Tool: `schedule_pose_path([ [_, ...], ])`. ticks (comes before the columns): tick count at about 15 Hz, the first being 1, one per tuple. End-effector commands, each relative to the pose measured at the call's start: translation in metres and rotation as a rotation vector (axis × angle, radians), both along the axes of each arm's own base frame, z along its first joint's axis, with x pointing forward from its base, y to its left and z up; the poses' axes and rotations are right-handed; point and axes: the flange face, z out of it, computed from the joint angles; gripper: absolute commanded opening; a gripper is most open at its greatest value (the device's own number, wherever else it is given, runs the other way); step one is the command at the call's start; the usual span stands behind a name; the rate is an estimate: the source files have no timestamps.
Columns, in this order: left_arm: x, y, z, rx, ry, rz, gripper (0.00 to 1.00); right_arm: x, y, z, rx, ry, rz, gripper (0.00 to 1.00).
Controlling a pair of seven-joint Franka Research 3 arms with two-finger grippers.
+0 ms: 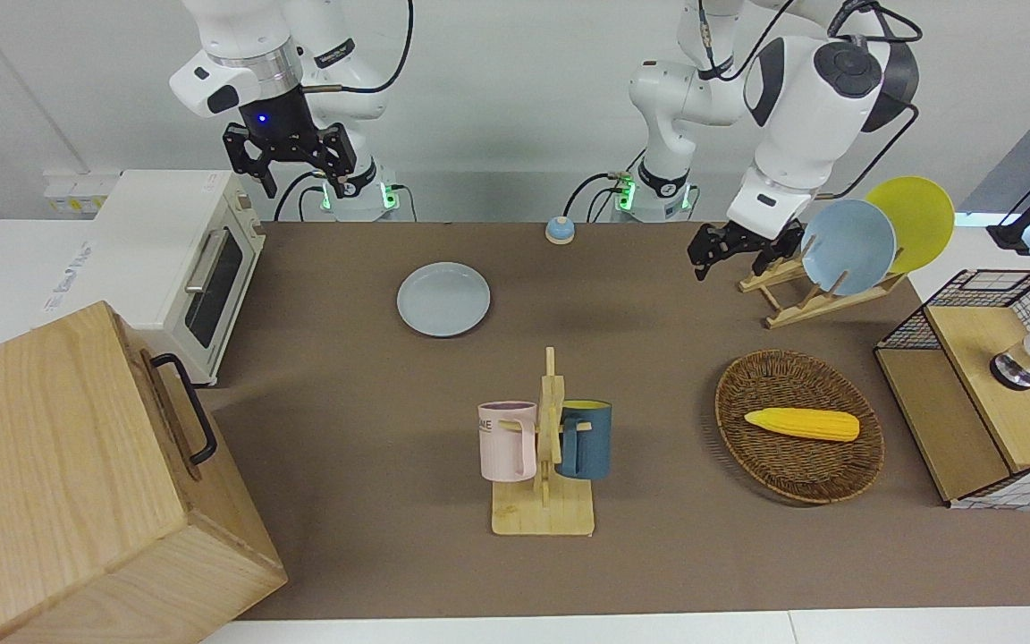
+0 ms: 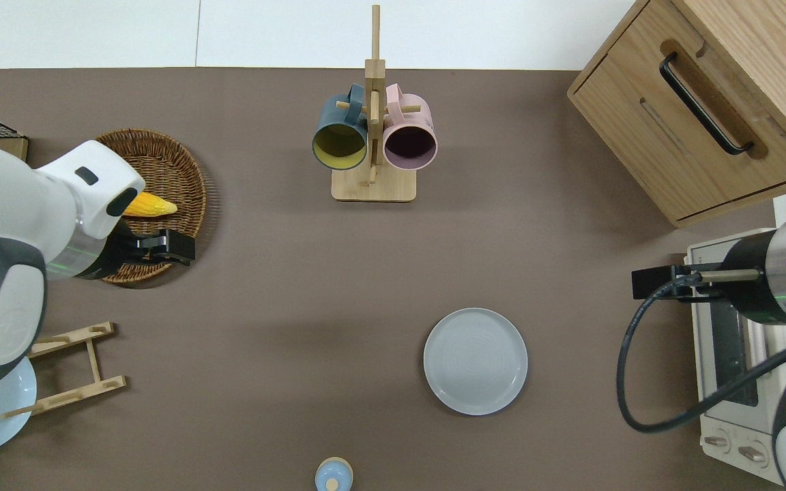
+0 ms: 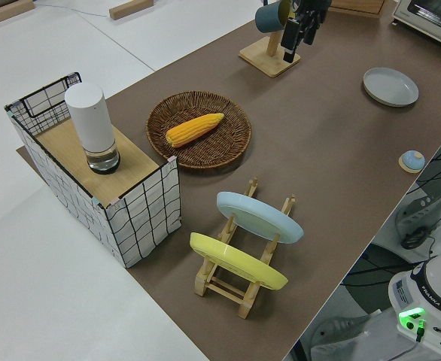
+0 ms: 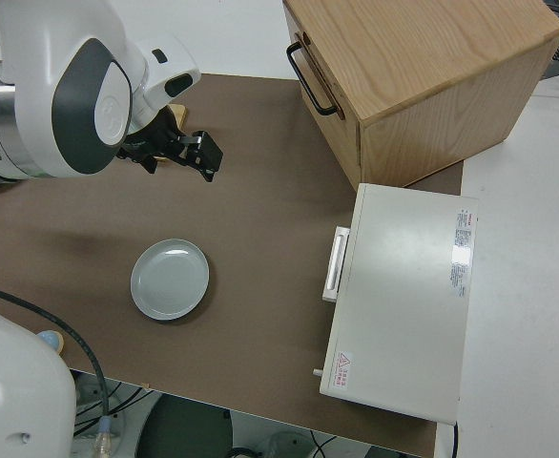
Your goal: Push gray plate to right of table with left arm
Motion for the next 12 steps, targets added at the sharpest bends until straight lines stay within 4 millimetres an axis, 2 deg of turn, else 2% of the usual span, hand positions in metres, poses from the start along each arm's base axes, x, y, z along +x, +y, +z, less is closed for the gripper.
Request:
schedule_pose_path([
  [1,-0.009,0.004,0.030,0.010,-0.029,-0.007,0.99,-0.007,-0.002,0.000,0.009,0.003,-0.025,0.996],
  [5,-0.005,0.016,0.055,-0.002,-0.080,0.019,0.99,-0.008,-0.002,0.000,0.009,0.005,-0.025,0.996],
  [9,-0.003,0.028,0.055,-0.007,-0.079,0.036,0.99,-0.008,-0.002,0.000,0.009,0.005,-0.025,0.996],
  [12,-0.003,0.028,0.055,-0.006,-0.079,0.045,0.99,-0.007,-0.002,0.000,0.009,0.003,-0.025,0.996],
])
